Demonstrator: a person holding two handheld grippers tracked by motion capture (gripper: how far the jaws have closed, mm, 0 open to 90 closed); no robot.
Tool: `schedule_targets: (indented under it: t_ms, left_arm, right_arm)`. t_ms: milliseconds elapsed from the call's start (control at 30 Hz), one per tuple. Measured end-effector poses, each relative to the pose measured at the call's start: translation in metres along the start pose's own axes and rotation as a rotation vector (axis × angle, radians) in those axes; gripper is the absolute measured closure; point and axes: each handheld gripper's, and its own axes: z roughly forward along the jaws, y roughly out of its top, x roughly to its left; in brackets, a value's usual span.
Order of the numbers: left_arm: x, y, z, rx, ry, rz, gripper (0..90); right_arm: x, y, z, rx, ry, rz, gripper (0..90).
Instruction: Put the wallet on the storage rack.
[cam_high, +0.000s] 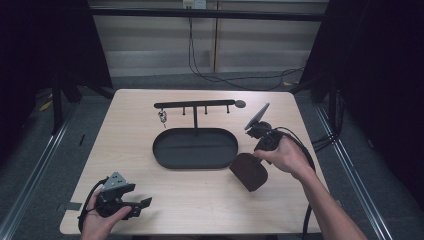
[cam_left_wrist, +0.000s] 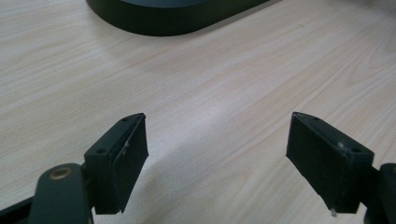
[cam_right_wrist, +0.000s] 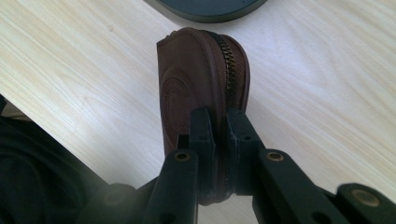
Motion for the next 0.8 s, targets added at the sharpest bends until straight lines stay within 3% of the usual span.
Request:
schedule_targets:
  t_ms: [300,533,800]
  left_arm:
    - [0.002,0.0,0.0,-0.007,0.009,-0.01,20.5]
    - [0.002,0.0,0.0,-0.002,0.01,-0.004,20.5]
    - [0.002,0.001,0.001,-0.001,0.011,-0.007,20.5]
  right_arm:
    - [-0.002,0.001,-0.011,0.008,-0.009,0.008,82.5]
    - [-0.006,0.005,-0.021,-0.034,-0.04,0.019,82.4]
    - [-0.008,0.013,-0.023,-0.041,-0.05,0.032,82.5]
